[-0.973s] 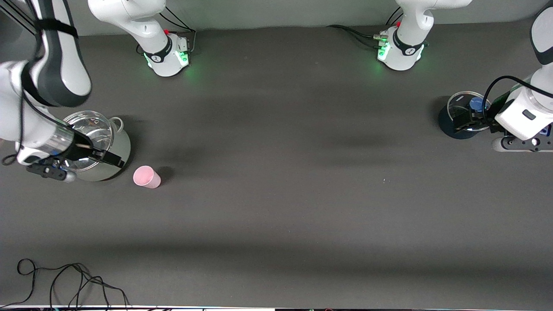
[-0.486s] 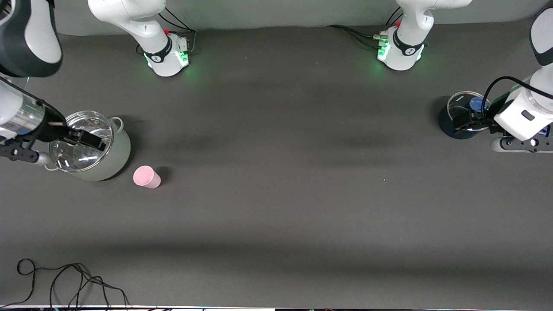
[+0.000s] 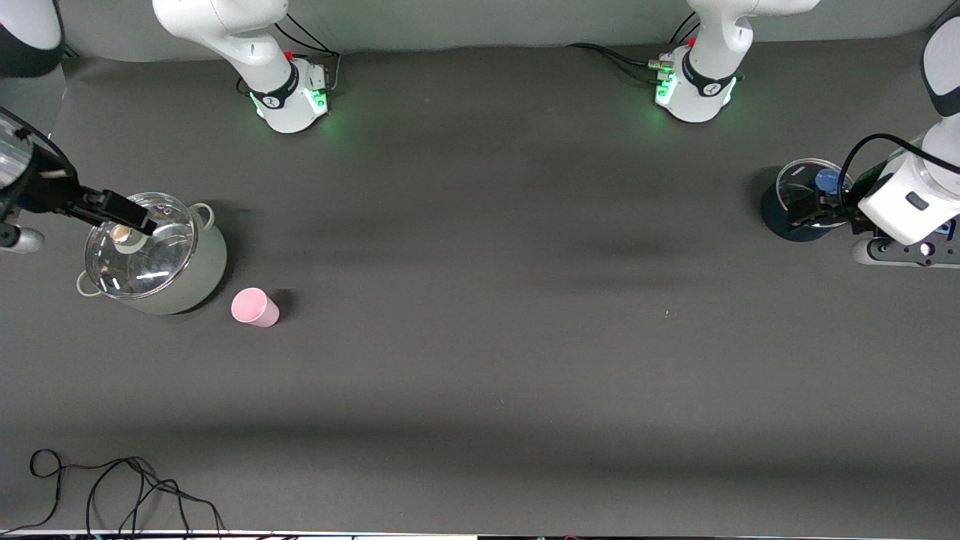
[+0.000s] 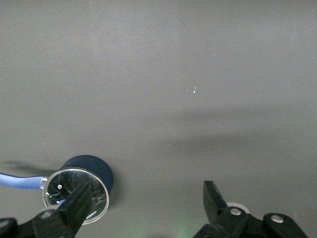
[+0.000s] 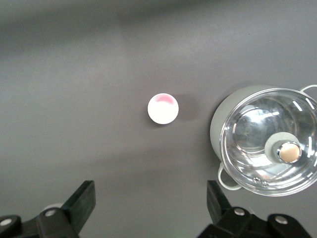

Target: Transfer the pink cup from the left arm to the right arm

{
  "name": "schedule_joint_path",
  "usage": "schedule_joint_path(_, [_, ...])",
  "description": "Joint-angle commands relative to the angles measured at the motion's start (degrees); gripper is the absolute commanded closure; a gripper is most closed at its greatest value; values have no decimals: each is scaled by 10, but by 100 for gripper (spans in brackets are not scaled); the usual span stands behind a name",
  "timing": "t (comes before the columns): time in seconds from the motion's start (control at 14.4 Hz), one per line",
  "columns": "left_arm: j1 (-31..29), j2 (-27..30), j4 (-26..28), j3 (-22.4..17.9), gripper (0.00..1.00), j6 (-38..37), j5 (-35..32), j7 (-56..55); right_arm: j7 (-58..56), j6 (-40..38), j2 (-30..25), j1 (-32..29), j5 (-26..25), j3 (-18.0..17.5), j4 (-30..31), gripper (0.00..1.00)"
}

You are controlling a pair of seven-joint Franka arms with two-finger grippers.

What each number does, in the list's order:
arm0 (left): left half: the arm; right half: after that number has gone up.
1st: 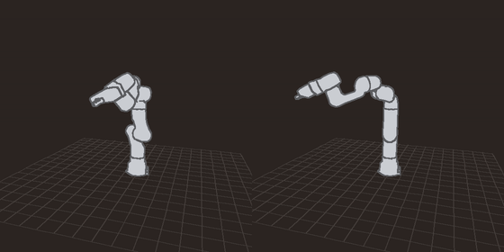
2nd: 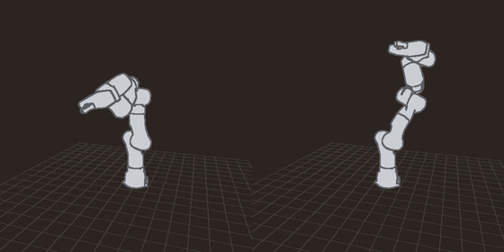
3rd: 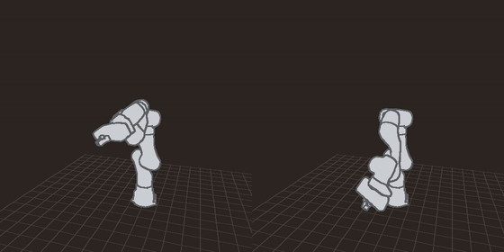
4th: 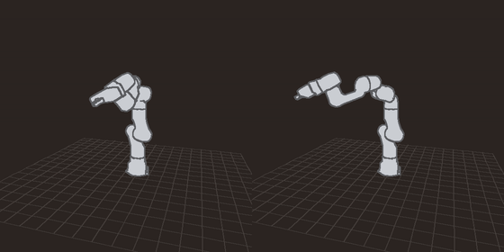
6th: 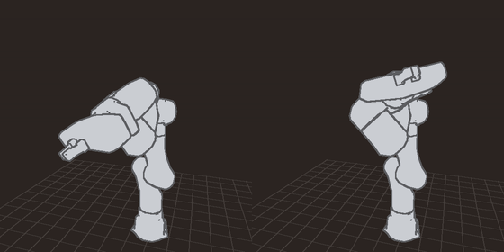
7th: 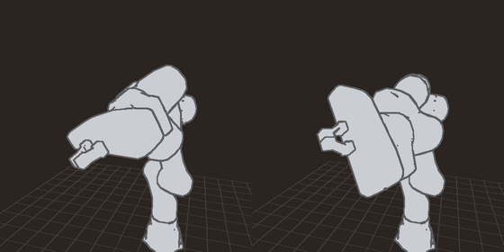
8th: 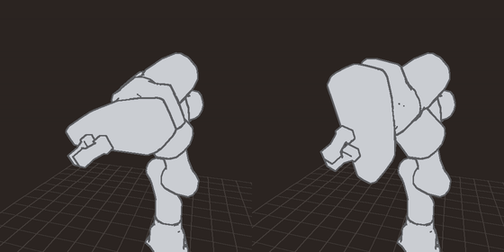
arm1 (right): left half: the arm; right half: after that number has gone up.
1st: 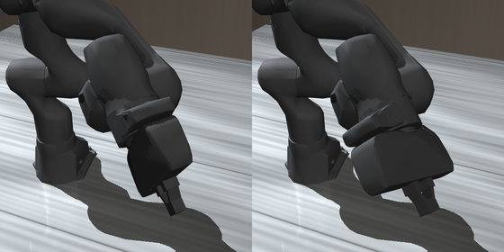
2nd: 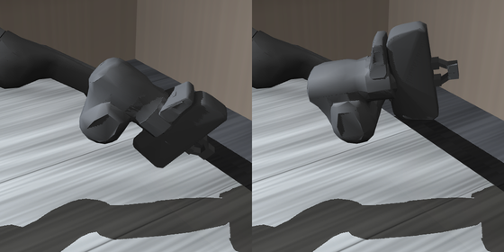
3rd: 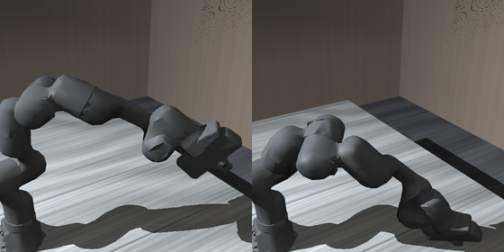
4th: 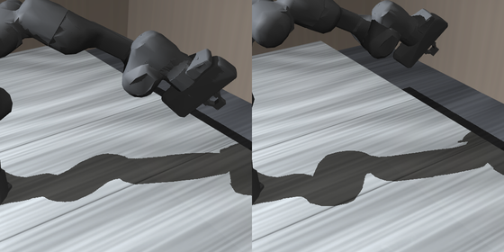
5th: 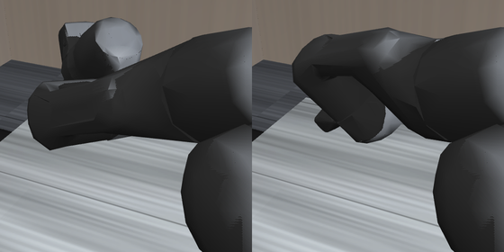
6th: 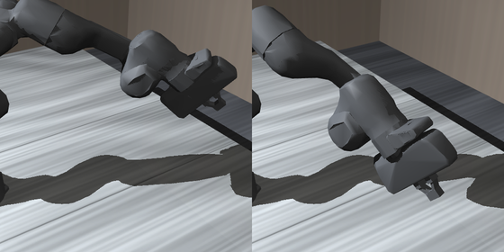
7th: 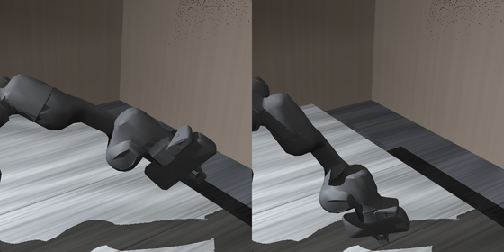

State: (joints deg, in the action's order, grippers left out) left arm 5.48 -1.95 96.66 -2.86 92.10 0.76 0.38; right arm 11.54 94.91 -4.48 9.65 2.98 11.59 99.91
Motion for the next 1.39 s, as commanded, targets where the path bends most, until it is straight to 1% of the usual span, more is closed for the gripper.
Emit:
schedule_joint_path(0.0, [10,-11,-20,-7,0,-10,-5,7,-13,-17,7,0,-12,4,-21,0])
schedule_joint_path(0.21, [10,-13,-23,-7,0,-10,-5,7,-63,-17,20,0,-17,3,-31,0])
schedule_joint_path(0.42, [9,-18,-32,-7,0,-10,-3,5,-76,-18,53,3,-20,0,-81,0])
schedule_joint_path(0.56, [9,-18,-32,-7,0,-10,-1,4,-75,-35,70,4,-20,-2,-109,0])
schedule_joint_path(0.83, [9,-18,-33,-7,0,-10,2,-1,-80,-39,74,-2,-20,4,-114,0])
schedule_joint_path(0.97, [9,-19,-35,-7,0,-10,2,-2,-79,-40,69,-11,-20,-2,-111,0])
schedule_joint_path(1.04, [9,-20,-36,-7,0,-10,2,-3,-81,-39,67,-26,-20,-9,-109,0])
schedule_joint_path(1.11, [9,-20,-36,-7,0,-10,2,-3,-85,-39,62,-50,-19,-32,-106,0])
schedule_joint_path(1.25, [9,-21,-36,-7,0,-10,3,-5,-89,-39,40,-104,-19,-90,-84,0])
schedule_joint_path(1.32, [9,-22,-38,-7,0,-10,3,-5,-87,-39,38,-110,-19,-96,-80,0])
